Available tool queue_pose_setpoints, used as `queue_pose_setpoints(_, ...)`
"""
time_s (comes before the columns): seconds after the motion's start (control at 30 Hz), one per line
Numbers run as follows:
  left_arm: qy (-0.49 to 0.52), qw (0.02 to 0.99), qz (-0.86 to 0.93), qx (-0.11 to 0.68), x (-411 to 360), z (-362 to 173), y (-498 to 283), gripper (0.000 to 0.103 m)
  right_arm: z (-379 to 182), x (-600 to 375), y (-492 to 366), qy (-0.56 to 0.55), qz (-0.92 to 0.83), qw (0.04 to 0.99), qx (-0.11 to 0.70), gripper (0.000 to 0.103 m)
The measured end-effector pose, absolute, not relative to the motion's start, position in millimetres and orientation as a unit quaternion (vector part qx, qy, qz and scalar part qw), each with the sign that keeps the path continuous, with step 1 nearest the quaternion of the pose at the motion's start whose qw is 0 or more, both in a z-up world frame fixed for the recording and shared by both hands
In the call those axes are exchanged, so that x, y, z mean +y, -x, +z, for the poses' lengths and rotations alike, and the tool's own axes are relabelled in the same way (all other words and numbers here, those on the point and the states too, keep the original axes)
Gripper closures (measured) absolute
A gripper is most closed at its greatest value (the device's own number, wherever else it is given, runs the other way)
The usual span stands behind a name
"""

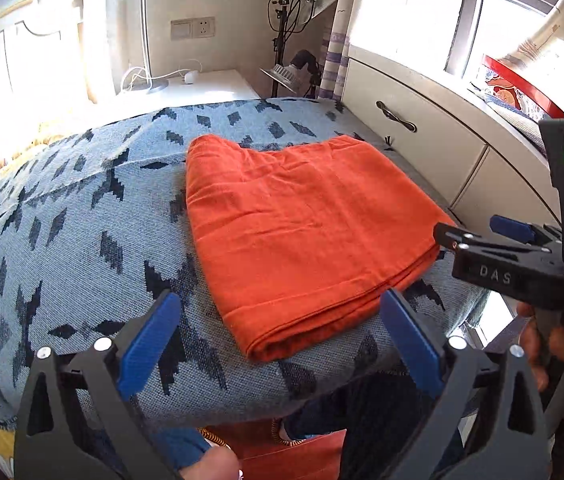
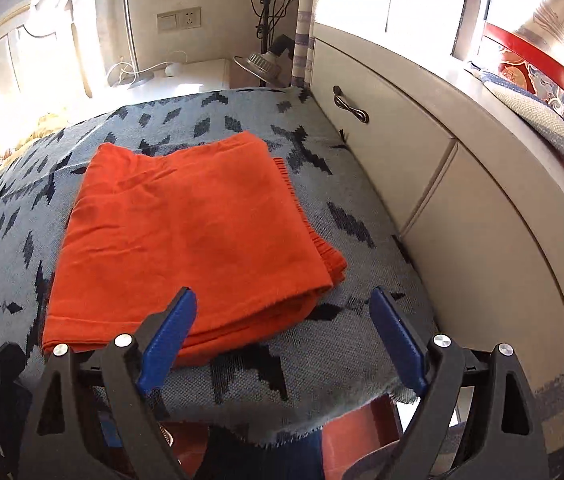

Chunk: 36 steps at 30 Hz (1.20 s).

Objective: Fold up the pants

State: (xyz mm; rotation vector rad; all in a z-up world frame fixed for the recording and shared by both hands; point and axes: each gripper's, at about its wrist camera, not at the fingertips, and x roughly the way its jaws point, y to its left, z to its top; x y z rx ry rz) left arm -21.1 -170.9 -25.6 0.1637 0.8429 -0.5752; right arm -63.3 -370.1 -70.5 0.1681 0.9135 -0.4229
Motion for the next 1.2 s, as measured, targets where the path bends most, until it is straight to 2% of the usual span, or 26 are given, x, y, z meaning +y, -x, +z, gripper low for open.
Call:
queue_pose_setpoints(0.13, -0.044, 0.856, -0.292, 0.424, -169.2, -27.1, 15.0, 0.002, -66.3, -357.6, 74.5, -0.075, -0.202, 0.874, 0.436, 0.018)
queue_pose_setpoints(0.27, -0.070, 0.866, -0.268, 0.417, -178.7, -23.3, 19.0, 0.002, -62.1, -358.3, 80.5, -0.077, -0.207, 0.874, 0.434, 0.018)
queue_pose_setpoints(0.73, -0.071, 0.856, -0.275, 0.431, -188.0, -25.1, 17.1, 0.002, -61.5, -363.3, 84.6, -0.080, -0.207, 0.874, 0.432, 0.018)
queue_pose_setpoints(1.0, -0.073, 0.859, -0.294, 0.412, -196.0, -21.5, 18.5, 0.002, -62.9, -366.2, 85.0, -0.084, -0.207, 0.873, 0.433, 0.018)
queue_pose_setpoints(1.2, -0.032, 0.844, -0.342, 0.411, -194.5, -16.8, 16.3, 0.002, -64.2, -369.4, 87.4, -0.092, -0.208, 0.874, 0.430, 0.016)
